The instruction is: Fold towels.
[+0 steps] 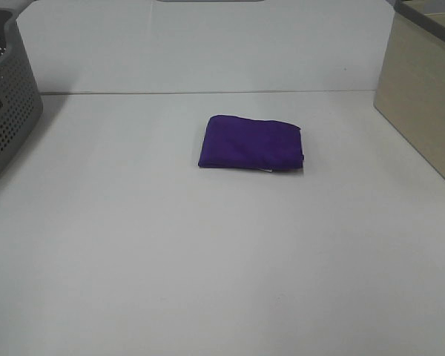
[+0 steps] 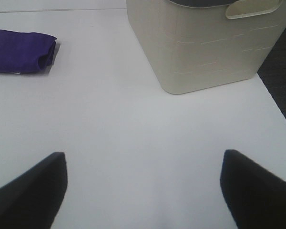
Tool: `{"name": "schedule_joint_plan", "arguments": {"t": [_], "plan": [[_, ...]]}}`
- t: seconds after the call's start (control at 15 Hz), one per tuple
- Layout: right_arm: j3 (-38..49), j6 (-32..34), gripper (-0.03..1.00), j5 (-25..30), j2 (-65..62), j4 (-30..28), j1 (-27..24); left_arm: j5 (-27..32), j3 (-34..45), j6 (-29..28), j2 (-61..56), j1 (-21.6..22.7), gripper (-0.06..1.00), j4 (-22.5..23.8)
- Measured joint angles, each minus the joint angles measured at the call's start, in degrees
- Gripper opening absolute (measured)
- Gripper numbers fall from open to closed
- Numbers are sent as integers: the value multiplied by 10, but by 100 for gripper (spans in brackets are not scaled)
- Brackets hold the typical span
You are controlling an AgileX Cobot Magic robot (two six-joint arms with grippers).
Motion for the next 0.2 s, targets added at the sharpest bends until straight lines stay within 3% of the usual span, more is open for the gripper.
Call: {"name": "schedule_joint_plan", "arguments": {"t": [0.2], "plan": [[0, 0, 84, 0, 0, 0, 0, 0, 0, 0, 0, 0, 70, 0]]}}
